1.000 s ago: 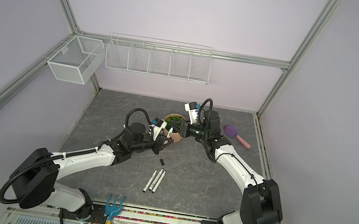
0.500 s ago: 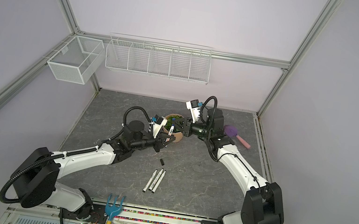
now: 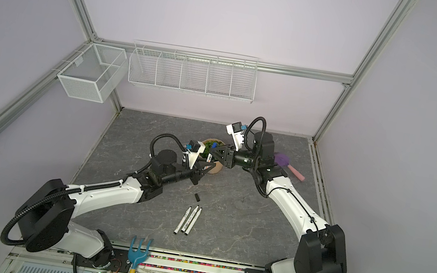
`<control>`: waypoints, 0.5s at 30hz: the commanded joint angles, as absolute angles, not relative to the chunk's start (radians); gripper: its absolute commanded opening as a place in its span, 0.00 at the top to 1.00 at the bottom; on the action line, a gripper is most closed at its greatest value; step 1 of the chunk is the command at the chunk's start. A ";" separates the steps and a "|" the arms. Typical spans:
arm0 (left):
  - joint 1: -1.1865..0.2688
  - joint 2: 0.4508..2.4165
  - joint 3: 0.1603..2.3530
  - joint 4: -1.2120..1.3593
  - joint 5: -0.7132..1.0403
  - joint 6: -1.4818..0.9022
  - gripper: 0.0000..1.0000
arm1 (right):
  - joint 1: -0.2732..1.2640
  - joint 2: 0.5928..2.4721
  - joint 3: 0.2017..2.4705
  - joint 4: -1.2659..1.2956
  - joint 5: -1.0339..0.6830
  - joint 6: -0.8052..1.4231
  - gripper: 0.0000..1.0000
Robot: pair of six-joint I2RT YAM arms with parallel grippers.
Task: Insert the pens into the pen caps
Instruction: 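Press the blue cap down onto the marker held by the left gripper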
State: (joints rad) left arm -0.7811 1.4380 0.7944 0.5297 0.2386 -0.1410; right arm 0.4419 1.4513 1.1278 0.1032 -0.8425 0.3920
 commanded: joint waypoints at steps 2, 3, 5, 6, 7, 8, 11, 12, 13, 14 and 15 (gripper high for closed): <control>-0.781 1.466 0.765 0.722 0.158 -0.118 1.00 | 0.478 1.418 1.135 0.000 -0.960 0.381 0.66; -0.781 1.469 0.761 0.730 0.157 -0.118 1.00 | 0.477 1.410 1.138 -0.004 -0.949 0.381 0.64; -0.782 1.472 0.752 0.742 0.151 -0.115 1.00 | 0.472 1.398 1.138 -0.012 -0.928 0.375 0.60; -0.782 1.475 0.746 0.750 0.149 -0.110 1.00 | 0.471 1.390 1.141 -0.028 -0.914 0.364 0.57; -0.782 1.477 0.736 0.769 0.147 -0.104 1.00 | 0.467 1.382 1.145 -0.050 -0.898 0.349 0.55; -0.782 1.477 0.725 0.792 0.142 -0.099 1.00 | 0.466 1.374 1.147 -0.071 -0.879 0.333 0.54; -0.783 1.479 0.681 0.877 0.126 -0.083 1.00 | 0.454 1.341 1.146 -0.108 -0.814 0.295 0.52; -0.783 1.481 0.668 0.898 0.126 -0.075 1.00 | 0.451 1.330 1.145 -0.114 -0.795 0.288 0.51; -0.784 1.481 0.660 0.909 0.128 -0.067 1.00 | 0.448 1.319 1.146 -0.120 -0.776 0.282 0.51; -0.787 1.483 0.655 0.908 0.127 -0.058 1.00 | 0.446 1.309 1.149 -0.123 -0.762 0.276 0.51; -0.789 1.483 0.652 0.905 0.124 -0.051 1.00 | 0.445 1.302 1.152 -0.127 -0.746 0.271 0.51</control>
State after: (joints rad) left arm -0.7856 1.4727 0.6708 0.8242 0.1482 -0.0940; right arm 0.4511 1.3407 1.1294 -0.0868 -0.8032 0.3241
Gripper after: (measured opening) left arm 0.128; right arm 0.487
